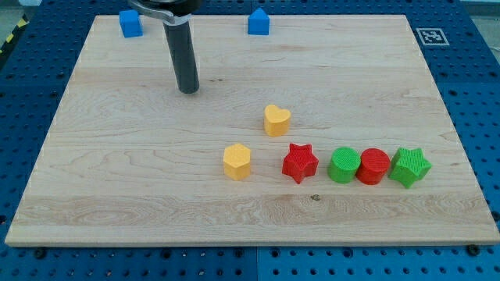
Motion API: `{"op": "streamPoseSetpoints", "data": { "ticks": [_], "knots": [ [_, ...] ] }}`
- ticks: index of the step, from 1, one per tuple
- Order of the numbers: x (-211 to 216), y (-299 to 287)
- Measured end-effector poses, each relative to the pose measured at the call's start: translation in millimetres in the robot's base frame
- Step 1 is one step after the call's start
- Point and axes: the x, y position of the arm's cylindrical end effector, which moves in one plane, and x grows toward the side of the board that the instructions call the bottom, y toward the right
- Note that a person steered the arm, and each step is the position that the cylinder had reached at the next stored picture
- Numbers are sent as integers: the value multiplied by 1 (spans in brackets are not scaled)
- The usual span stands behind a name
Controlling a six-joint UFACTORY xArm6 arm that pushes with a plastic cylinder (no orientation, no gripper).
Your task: Place your arm below the yellow hexagon
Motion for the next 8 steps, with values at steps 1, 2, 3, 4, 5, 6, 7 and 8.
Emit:
{"op": "streamPoseSetpoints", "data": {
  "ticks": [1, 2, 3, 4, 5, 6, 7, 8],
  "knots": [
    [0, 0],
    [7, 0],
    [20, 0],
    [43, 0],
    [95, 0],
    [150, 0],
    [175, 8],
    [189, 46]
  ]
}}
